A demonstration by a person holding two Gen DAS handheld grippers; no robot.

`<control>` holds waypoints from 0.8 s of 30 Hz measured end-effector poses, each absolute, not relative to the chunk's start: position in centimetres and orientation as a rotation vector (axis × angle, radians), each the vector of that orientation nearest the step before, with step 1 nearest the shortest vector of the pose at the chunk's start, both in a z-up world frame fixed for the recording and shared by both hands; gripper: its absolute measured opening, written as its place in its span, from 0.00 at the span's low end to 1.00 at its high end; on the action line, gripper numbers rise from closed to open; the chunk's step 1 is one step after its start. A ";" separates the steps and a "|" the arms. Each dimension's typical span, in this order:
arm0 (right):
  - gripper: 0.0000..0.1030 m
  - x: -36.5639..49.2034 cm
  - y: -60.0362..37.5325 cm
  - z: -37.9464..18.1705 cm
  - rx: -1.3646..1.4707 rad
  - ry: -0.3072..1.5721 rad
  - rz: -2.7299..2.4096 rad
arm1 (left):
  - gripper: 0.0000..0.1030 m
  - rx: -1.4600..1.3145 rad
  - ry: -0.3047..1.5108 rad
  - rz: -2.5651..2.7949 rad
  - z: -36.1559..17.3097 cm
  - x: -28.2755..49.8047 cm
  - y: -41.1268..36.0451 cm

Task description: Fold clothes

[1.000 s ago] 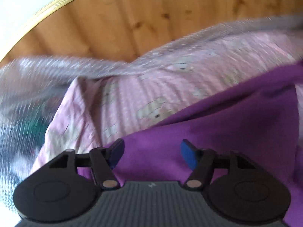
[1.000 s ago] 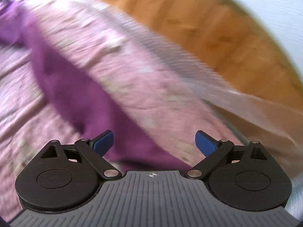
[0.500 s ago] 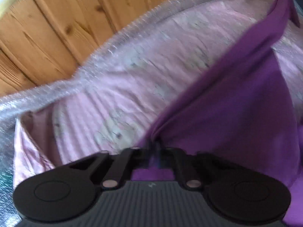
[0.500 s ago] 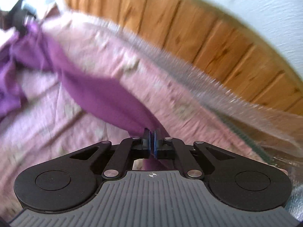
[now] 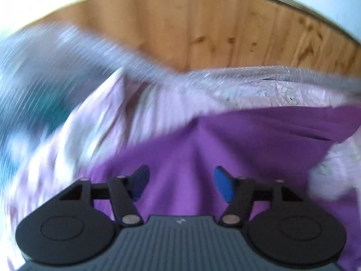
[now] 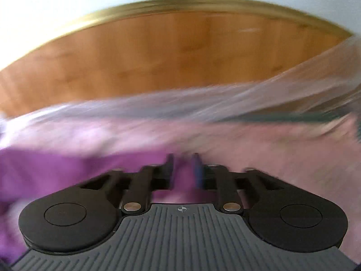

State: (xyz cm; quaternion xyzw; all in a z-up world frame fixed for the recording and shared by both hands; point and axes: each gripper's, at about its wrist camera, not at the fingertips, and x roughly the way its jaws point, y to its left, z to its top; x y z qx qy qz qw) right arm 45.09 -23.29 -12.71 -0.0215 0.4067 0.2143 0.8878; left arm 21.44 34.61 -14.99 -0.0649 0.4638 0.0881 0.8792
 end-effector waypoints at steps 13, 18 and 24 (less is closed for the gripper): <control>0.59 16.3 -9.5 -21.6 -0.116 1.058 0.737 | 0.86 -0.530 0.937 0.256 -14.0 8.6 34.5; 0.06 17.5 -10.1 -20.8 -0.111 1.043 0.634 | 0.04 -0.540 0.864 0.163 -11.7 9.3 33.6; 0.04 19.0 -14.3 -8.7 -0.209 0.752 0.563 | 0.04 -0.621 0.671 0.083 -3.8 8.7 36.3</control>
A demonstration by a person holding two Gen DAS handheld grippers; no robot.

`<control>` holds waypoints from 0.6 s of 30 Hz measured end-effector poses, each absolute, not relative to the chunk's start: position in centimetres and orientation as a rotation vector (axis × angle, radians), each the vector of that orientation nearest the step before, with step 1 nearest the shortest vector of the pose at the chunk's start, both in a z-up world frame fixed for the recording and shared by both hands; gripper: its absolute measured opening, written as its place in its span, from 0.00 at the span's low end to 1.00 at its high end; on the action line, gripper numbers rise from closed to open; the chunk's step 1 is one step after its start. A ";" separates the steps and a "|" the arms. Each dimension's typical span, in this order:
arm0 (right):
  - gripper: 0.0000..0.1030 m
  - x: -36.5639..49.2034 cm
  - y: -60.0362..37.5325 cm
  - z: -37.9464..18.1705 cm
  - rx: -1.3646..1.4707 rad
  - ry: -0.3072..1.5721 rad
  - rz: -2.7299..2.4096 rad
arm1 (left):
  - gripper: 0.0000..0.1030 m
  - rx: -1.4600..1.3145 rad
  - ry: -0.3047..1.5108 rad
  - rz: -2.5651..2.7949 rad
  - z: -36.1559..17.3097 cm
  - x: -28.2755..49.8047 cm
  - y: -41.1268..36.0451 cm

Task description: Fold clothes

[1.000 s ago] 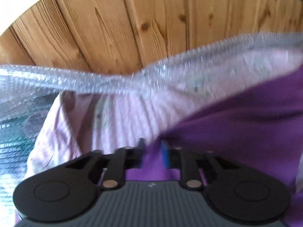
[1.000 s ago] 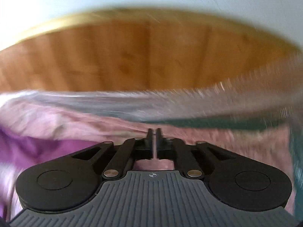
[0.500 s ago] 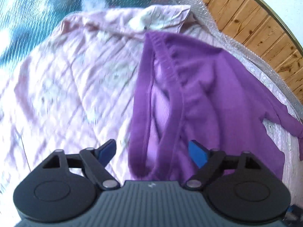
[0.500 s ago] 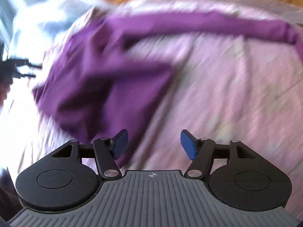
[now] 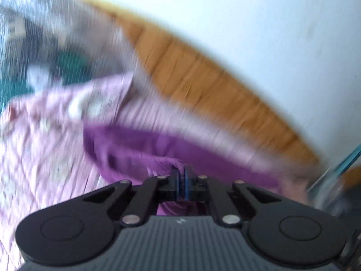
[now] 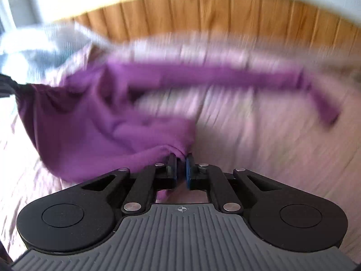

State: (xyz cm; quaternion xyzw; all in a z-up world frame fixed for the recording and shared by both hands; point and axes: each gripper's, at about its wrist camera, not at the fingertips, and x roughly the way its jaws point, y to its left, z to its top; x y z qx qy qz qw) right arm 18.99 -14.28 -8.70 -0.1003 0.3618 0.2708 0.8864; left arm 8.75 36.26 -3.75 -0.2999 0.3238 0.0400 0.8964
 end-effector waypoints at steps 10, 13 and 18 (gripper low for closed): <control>0.56 16.5 -8.3 -8.9 -0.218 0.773 0.825 | 0.04 -0.658 0.751 0.316 -8.0 5.0 44.3; 0.62 14.4 -8.6 -15.3 -0.197 0.897 0.678 | 0.04 -0.693 0.768 0.324 -10.3 4.4 44.5; 0.75 13.4 -7.9 -20.5 -0.239 0.905 0.538 | 0.04 -0.743 0.761 0.308 -12.1 4.1 44.8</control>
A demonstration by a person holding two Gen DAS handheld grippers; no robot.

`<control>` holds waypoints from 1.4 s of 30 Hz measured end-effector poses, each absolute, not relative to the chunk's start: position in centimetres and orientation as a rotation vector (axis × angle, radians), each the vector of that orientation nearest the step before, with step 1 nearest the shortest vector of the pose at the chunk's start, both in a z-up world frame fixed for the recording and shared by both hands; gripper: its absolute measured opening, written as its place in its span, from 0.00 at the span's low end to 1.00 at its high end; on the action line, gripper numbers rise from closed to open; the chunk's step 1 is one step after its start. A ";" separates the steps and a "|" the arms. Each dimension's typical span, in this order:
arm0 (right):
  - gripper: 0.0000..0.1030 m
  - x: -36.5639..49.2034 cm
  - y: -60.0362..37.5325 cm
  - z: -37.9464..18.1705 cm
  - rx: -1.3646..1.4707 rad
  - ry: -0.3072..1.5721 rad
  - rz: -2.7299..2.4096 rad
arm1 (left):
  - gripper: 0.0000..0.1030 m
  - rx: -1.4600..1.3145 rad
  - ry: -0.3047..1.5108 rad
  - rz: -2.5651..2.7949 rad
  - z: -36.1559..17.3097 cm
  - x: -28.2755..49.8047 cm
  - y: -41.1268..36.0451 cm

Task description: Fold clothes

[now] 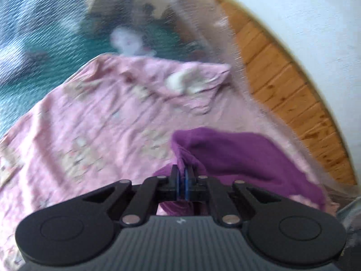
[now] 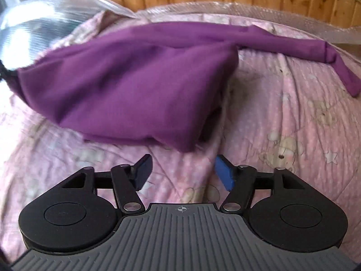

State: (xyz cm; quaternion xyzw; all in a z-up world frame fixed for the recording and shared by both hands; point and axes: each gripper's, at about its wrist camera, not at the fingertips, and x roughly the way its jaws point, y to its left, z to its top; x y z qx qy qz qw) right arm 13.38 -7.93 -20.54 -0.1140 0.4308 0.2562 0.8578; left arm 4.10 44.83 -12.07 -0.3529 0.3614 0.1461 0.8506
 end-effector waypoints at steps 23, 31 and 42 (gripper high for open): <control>0.39 11.3 -3.0 3.3 -0.710 0.290 0.623 | 0.05 -0.571 0.713 0.220 -4.5 5.1 47.8; 0.58 12.1 -6.8 -14.5 -0.448 0.894 0.609 | 0.05 -0.525 0.906 0.284 -13.4 1.1 47.9; 0.83 24.0 -26.1 -21.0 -0.103 0.888 -0.019 | 0.05 -0.440 0.927 0.325 -13.5 1.8 45.6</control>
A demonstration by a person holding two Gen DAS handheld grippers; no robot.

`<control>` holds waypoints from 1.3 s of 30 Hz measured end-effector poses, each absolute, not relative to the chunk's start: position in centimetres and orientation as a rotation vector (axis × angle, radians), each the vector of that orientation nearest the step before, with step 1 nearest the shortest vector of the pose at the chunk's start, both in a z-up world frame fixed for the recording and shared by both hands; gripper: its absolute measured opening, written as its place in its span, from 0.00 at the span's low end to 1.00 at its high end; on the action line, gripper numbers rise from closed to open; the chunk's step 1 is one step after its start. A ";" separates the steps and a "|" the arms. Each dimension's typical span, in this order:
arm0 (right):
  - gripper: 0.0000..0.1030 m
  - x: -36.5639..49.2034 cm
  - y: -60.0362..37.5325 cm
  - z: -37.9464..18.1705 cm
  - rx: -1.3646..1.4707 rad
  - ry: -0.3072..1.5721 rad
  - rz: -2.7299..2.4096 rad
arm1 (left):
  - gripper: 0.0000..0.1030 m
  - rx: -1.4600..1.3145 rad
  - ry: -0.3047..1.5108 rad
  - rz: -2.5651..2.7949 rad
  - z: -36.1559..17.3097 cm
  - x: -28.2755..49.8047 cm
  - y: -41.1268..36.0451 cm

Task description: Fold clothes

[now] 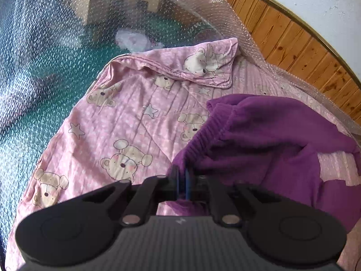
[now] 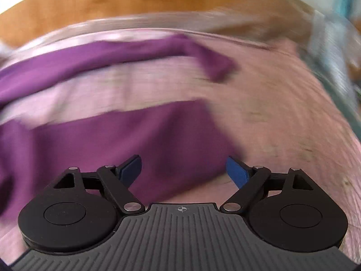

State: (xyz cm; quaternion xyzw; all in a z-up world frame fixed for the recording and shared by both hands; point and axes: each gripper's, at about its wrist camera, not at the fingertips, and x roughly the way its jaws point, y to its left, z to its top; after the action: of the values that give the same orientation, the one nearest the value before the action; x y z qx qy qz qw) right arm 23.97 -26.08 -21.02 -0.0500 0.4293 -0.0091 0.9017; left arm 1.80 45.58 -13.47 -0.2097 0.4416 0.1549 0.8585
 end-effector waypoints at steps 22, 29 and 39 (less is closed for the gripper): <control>0.03 22.5 -42.8 -21.2 -0.259 1.087 -0.146 | 0.06 -0.348 1.179 0.252 -18.2 -2.8 36.3; 0.45 22.7 -44.4 -19.3 -0.283 1.005 -0.303 | 0.44 -0.433 1.034 0.308 -12.9 -4.5 37.8; 0.75 29.8 -39.0 -13.5 -0.094 0.807 -0.004 | 0.61 -0.516 0.875 0.452 -9.7 1.6 40.6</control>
State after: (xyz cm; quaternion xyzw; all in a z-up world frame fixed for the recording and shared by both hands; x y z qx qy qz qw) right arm 29.84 -39.03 -13.54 -0.0459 0.3925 -0.0018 0.9186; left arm 1.59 40.57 -9.70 -0.2450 0.4152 0.2144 0.8495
